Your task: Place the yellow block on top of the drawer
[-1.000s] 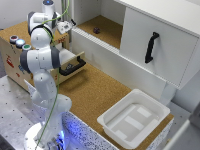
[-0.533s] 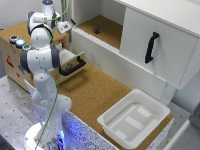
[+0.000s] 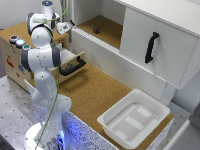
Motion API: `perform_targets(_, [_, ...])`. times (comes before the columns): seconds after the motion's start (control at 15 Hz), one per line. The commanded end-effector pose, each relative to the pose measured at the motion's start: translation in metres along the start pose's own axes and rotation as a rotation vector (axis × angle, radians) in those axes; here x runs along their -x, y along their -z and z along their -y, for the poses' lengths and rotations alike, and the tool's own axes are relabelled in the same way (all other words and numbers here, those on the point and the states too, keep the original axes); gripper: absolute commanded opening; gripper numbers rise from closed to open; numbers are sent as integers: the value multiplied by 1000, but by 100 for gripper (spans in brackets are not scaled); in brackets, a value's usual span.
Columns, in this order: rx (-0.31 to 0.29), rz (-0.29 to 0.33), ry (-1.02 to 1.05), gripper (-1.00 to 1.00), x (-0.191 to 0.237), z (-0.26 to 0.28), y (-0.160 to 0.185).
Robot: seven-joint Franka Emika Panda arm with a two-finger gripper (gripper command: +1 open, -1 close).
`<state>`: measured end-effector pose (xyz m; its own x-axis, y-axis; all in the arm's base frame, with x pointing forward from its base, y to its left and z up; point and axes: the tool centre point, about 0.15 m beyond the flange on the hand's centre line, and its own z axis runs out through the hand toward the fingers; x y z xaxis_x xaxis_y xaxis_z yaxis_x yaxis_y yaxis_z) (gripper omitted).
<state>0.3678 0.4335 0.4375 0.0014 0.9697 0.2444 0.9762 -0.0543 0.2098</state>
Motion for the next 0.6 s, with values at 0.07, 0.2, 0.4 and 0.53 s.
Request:
perform_targets(0.07, [53, -15, -36, 100, -7, -19, 34])
perform_targets(0.2, [66, -39, -27, 100, -4, -18, 53])
perform_targets(0.4, [54, -44, -32, 100, 2, -14, 70])
perform_targets(0.53, [54, -44, -32, 100, 2, -14, 70])
